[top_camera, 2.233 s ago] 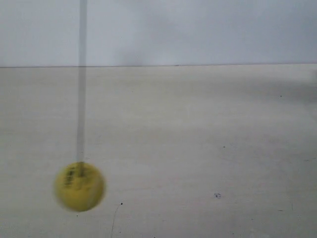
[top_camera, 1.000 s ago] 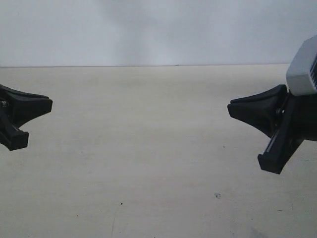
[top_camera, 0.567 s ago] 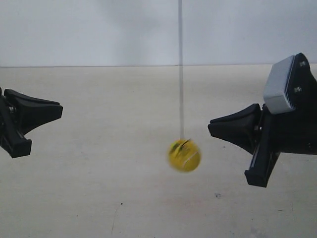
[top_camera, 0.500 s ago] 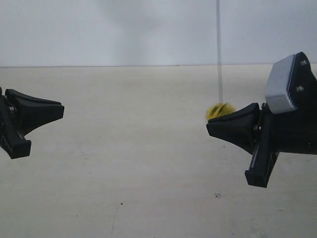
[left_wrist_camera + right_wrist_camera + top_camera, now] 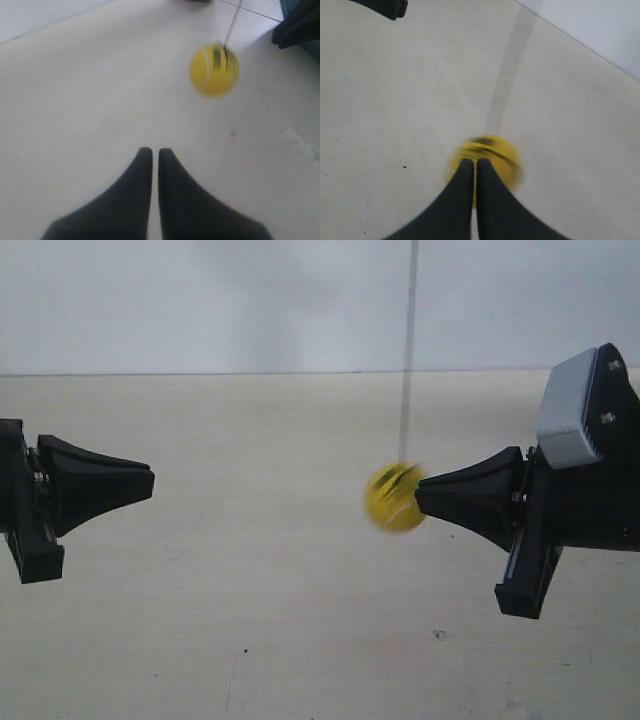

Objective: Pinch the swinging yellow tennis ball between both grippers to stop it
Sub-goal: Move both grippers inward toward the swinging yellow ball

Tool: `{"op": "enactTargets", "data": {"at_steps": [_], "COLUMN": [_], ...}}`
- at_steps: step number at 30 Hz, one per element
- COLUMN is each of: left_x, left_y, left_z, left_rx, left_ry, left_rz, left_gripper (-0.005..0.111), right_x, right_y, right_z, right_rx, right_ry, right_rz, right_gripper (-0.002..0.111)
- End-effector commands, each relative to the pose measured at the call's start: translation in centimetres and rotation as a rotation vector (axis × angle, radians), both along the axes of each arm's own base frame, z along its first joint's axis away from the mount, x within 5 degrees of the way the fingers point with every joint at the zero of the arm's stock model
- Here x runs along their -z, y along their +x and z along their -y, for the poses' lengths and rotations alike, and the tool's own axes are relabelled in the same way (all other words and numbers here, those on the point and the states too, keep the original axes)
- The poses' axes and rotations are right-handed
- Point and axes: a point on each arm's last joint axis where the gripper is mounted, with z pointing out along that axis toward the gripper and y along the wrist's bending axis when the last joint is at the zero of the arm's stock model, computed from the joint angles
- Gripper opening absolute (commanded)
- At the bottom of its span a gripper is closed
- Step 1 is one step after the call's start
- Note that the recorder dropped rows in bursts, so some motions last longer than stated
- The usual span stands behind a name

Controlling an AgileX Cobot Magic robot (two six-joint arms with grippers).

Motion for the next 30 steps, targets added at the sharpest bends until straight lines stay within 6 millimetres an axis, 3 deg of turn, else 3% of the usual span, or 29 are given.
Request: {"op": "enactTargets", "data": {"at_steps": [1,8,24,30], "left_x": [0.8,2.2,2.3,2.1], "left_y": [0.1,0.5,0.5,0.1], "left_z": [0.3,0.5,0.5,0.9], "left_rx": [0.074,0.117,0.126,0.207], "left_ry": [-0.016,-0.028,-0.025,-0.063], "left_rz": [-0.026,-0.066,-0.057,-0.034], "left_gripper": [0.005,0.005,0.005,0.005], "right_x": [-0.1,0.7,1.5,1.7], "right_y": [0.1,0.4,0.6,0.6], "right_z": [0.0,0.0,-0.4,-0.3], "right_rx": [0.000,-0.004,-0.063,-0.061], "right_ry": [0.003,-0.005,0.025,-0.004], "right_rz": [0.006,-0.024,-0.028,-0.028], "right_gripper": [0.000,0.000,0.000,0.000]}}
